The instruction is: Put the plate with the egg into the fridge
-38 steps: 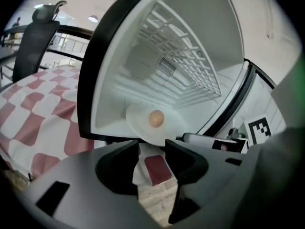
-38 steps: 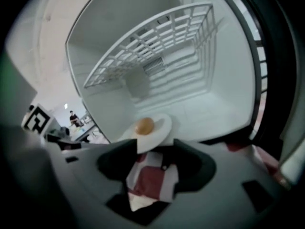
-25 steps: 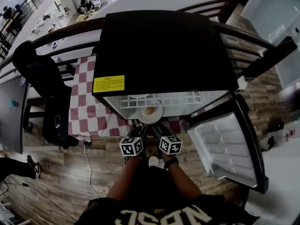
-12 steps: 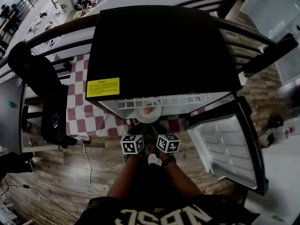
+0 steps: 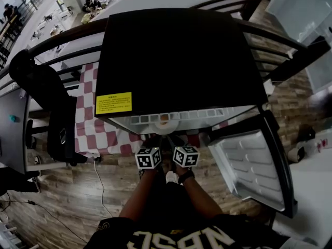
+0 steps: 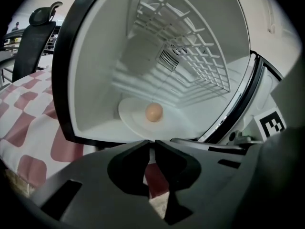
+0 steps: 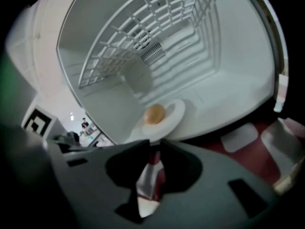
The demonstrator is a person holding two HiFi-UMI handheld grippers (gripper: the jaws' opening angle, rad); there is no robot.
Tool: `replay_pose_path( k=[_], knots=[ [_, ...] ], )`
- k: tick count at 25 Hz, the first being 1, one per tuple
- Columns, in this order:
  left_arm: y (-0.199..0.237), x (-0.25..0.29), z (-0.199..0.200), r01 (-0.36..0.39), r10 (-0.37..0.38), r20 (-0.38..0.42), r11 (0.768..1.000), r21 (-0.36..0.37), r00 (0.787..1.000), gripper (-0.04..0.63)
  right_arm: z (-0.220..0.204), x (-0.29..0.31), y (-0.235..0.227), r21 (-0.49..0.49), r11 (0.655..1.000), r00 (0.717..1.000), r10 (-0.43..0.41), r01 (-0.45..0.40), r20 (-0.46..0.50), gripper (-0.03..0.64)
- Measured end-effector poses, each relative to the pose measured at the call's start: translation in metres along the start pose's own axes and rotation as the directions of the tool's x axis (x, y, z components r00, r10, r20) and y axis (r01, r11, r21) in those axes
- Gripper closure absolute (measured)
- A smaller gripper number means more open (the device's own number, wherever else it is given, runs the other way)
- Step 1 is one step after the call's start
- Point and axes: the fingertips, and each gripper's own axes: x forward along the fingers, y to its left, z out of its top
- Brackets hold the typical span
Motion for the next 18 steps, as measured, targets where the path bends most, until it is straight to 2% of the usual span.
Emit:
replay_pose_path(
  k=[18],
  knots=[
    [0.008, 0.019, 0.030, -0.011, 0.011, 0.019, 1.000, -0.011, 1.000, 0.538, 0.023, 0.028, -0.010, 0.044, 0.999, 1.000, -0.024, 0.023, 0.019, 0.535]
  ],
)
